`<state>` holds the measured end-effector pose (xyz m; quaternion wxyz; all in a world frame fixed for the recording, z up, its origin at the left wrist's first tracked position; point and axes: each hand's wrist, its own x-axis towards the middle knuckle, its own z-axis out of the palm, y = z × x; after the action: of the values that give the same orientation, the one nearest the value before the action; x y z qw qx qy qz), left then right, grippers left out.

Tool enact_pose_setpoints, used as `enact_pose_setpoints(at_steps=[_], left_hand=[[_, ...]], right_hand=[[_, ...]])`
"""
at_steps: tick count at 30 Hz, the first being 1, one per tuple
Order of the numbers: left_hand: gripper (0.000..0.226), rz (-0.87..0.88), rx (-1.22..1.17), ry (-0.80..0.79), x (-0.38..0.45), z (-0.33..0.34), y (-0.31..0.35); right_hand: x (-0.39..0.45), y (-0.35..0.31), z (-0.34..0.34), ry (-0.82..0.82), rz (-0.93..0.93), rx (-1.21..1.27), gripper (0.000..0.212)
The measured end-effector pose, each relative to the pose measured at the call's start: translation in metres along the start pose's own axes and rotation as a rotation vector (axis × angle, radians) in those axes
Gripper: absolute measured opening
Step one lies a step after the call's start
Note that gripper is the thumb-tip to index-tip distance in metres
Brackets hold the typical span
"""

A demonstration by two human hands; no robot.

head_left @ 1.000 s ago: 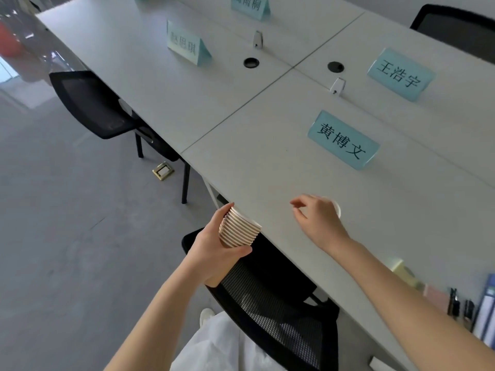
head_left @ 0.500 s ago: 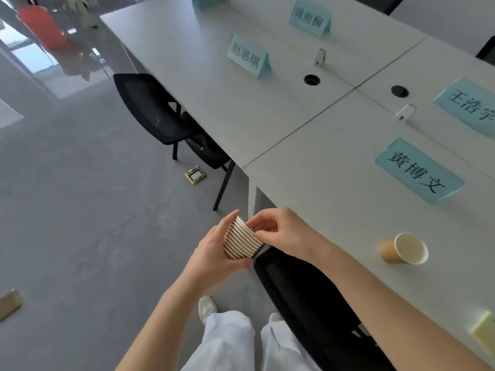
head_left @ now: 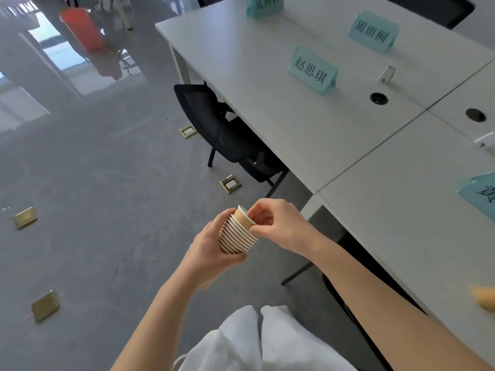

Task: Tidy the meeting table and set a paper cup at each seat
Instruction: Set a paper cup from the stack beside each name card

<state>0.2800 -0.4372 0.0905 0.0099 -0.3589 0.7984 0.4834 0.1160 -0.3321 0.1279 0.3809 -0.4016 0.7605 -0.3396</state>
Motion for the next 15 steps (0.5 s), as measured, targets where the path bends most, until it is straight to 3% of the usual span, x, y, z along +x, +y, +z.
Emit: enact_pose_setpoints(at_steps=[10,15], left_hand=[[0.083,-0.087,-0.133,0.110,0.100,-0.049,-0.008],[0.083,-0.102,-0.156,0.139,0.181,-0.080,0.014]], right_hand=[[0.108,-0.008,-0.037,0.162,0.014,0.083,0.023],[0.195,-0.008,-0.082,0.220,0.037,0.065,0.014]])
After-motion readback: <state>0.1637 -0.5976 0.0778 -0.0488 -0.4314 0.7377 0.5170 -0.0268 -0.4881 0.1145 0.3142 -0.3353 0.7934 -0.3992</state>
